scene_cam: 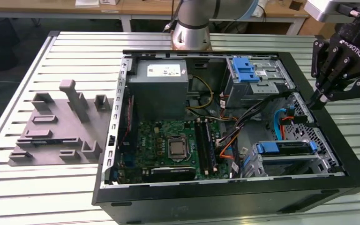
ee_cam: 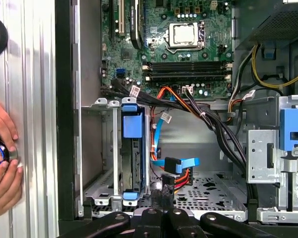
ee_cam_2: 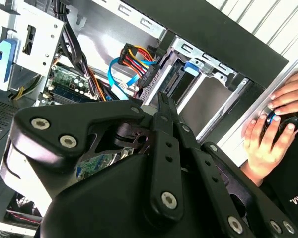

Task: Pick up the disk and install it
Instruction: 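Insert the first disk wire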

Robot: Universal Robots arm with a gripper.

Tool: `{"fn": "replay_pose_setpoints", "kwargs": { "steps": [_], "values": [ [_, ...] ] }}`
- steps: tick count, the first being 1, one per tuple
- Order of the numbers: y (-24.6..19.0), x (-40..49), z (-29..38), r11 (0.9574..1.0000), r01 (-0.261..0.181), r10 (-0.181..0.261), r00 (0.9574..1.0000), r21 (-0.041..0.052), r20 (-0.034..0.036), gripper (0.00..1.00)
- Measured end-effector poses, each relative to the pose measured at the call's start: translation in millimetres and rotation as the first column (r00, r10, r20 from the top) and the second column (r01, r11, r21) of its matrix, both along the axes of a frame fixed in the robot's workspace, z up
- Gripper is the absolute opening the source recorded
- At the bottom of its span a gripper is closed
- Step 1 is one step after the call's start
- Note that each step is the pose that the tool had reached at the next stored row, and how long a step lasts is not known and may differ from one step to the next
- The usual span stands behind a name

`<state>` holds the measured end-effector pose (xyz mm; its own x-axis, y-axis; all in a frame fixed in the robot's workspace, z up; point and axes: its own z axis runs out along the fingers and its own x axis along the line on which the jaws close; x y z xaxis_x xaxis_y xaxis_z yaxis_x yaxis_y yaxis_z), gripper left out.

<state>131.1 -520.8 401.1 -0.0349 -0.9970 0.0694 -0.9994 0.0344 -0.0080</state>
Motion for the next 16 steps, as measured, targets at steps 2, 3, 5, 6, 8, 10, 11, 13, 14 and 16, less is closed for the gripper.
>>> {"fn": "replay_pose_setpoints", "kwargs": {
  "steps": [2,3,5,6,8,10,11,13,14,16],
  "values": [
    [0.0,0.1,-0.1,1.0,0.0,0.0,1.0,0.0,0.0,0.11],
    [0.0,0.0,0.0,1.0,0.0,0.0,1.0,0.0,0.0,0.11],
    [0.0,0.1,-0.3,1.0,-0.003,0.003,1.0,0.0001,-0.0001,0.11],
    [0.1,0.1,-0.6,0.9999,-0.011,0.011,0.9999,0.0002,0.0,0.11],
    [0.0,0.1,-1.2,0.9995,-0.031,0.031,0.9995,0.0,0.0001,0.11],
    [0.0,0.2,-2.3,0.9992,-0.039,0.039,0.9992,0.0001,0.0001,0.11],
    [0.1,0.2,-3.0,0.9992,-0.041,0.041,0.9992,-0.0002,0.0002,0.11],
    [1.2,0.2,-4.1,0.9992,-0.041,0.041,0.9992,-0.0019,0.0001,0.11],
    [2.0,0.3,-4.6,0.9991,-0.041,0.041,0.9991,-0.0032,0.0,0.11],
    [10.0,0.7,-9.0,0.9991,-0.041,0.041,0.9991,-0.0129,-0.0003,0.11]
  ]
}}
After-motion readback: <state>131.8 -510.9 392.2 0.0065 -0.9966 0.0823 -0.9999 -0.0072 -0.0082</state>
